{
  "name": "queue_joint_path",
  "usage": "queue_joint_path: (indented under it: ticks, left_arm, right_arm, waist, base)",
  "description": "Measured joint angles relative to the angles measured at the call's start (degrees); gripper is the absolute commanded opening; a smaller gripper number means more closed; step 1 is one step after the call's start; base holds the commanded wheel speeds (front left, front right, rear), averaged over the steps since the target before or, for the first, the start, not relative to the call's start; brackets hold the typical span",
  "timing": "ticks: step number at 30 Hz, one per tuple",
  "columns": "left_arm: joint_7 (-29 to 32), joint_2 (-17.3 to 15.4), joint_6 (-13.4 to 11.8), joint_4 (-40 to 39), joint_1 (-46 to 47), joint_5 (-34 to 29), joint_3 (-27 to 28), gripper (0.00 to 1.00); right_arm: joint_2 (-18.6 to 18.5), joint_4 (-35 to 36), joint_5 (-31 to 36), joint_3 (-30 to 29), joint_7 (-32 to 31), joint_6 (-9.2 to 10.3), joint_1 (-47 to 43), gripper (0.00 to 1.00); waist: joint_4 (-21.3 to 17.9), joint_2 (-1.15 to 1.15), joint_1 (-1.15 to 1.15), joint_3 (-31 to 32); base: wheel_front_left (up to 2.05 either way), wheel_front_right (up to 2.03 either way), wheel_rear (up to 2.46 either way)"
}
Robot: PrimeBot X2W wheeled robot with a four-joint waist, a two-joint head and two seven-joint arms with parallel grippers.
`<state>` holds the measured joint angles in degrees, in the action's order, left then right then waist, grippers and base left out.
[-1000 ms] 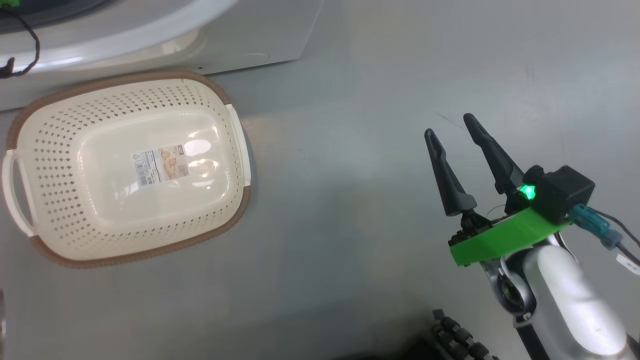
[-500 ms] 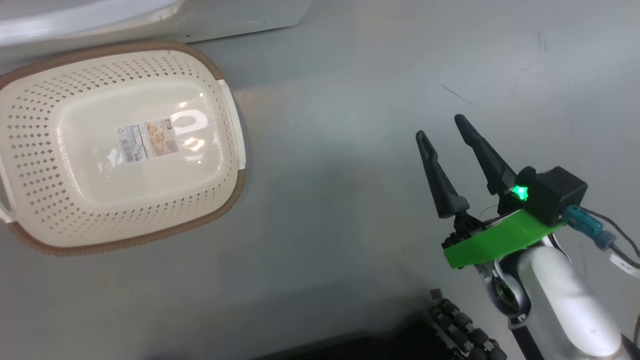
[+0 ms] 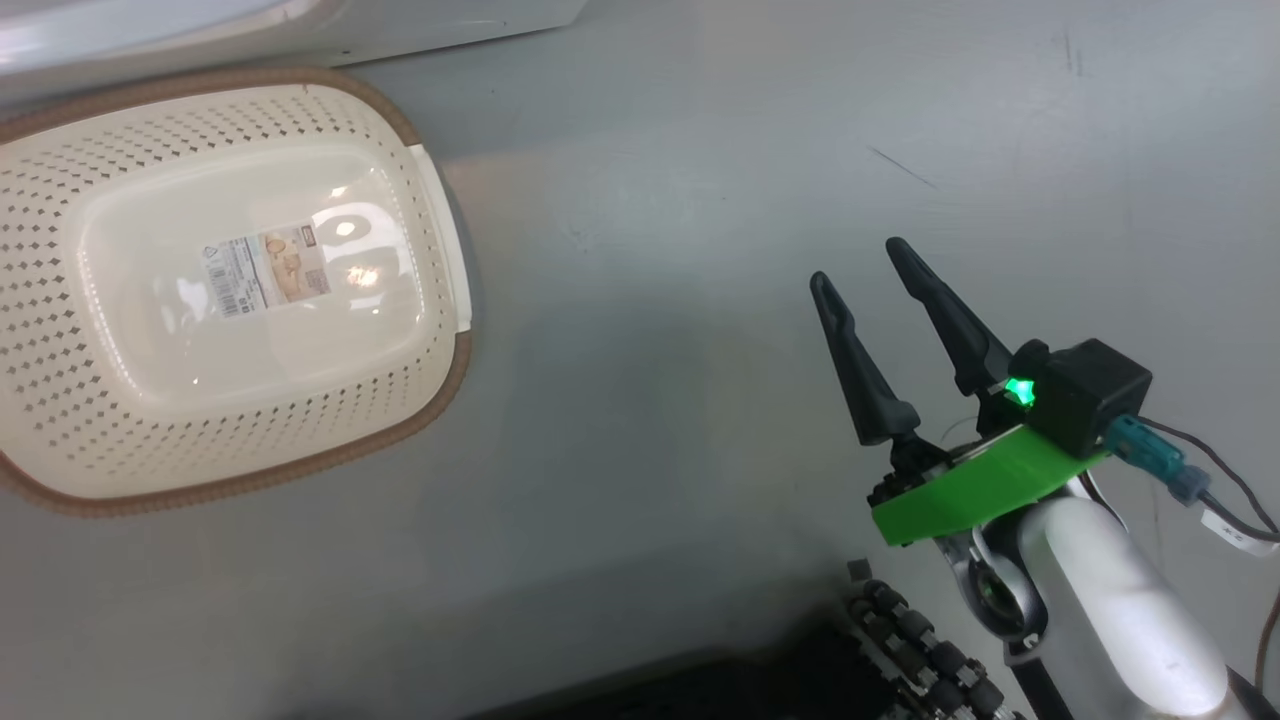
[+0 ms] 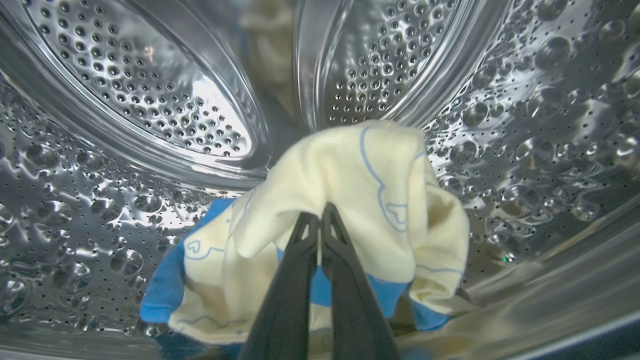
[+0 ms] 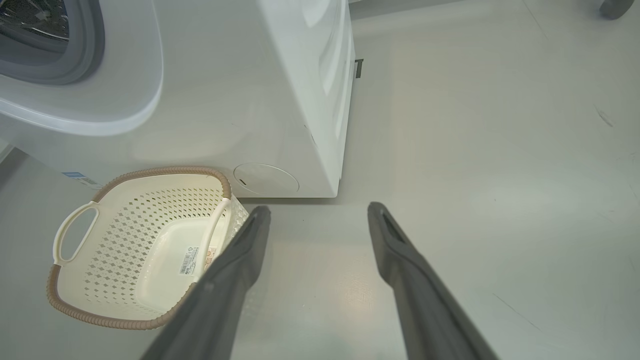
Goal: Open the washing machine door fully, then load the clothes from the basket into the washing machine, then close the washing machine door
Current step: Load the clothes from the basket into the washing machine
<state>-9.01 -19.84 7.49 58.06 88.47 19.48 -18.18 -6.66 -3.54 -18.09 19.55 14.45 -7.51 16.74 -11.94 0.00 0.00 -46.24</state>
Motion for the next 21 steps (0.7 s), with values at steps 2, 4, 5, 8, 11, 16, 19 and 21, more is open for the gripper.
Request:
queue_joint_path:
  ticks: [2,4,5,8,11,16,19,21]
  left_arm:
    - [1.11,-0.26,0.02,1.2,0.01,1.05,-0.93,0.0]
    - [1.55,-0.87,0.02,1.74,0.13,2.03,-1.68,0.0]
    - [1.9,-1.07,0.02,2.2,0.3,2.48,-2.02,0.0]
    - [2.08,-1.37,0.02,3.7,0.42,3.3,-2.54,0.0]
    - [2.8,-1.59,0.02,4.82,0.43,4.36,-2.82,1.0]
    - [1.29,-1.46,0.02,5.76,0.91,4.89,-3.59,1.0]
    - [-0.2,-1.26,-0.01,6.6,1.01,5.41,-3.54,1.0]
    - [-1.66,-0.92,-0.3,7.59,0.99,5.89,-3.38,1.0]
  right_arm:
    - [0.0,-0.03,0.0,0.22,0.0,0.0,0.01,1.0]
    - [0.0,-0.12,0.0,0.43,0.0,0.0,0.05,1.0]
    - [0.0,-0.23,0.0,0.46,0.0,0.0,0.1,1.0]
    - [0.0,-0.54,0.0,0.49,0.0,0.0,0.11,1.0]
    - [0.0,-0.63,-0.01,0.52,0.0,0.0,0.11,1.0]
    - [-0.02,-0.66,-0.03,0.4,0.0,0.0,0.13,1.0]
    - [-0.02,-0.64,-0.03,0.08,0.0,0.0,0.13,1.0]
    - [-0.03,-0.64,-0.03,-0.41,0.0,0.0,0.21,1.0]
  waist:
    - [-0.2,0.0,-0.01,0.03]
    - [-0.38,0.0,0.0,-0.08]
    - [-0.43,0.0,0.0,-0.14]
    - [-0.5,0.0,0.0,0.15]
    - [-0.5,0.0,0.0,0.67]
    - [-0.02,0.0,0.0,1.41]
    - [0.49,0.0,-0.01,2.12]
    - [0.95,0.0,0.0,2.68]
  base:
    - [0.0,0.0,0.0]
    - [0.0,0.0,0.0]
    - [0.0,0.0,0.0]
    - [0.0,0.0,0.0]
    - [0.0,0.0,0.0]
    - [0.0,0.0,0.0]
    - [0.0,0.0,0.0]
    - [0.0,0.0,0.0]
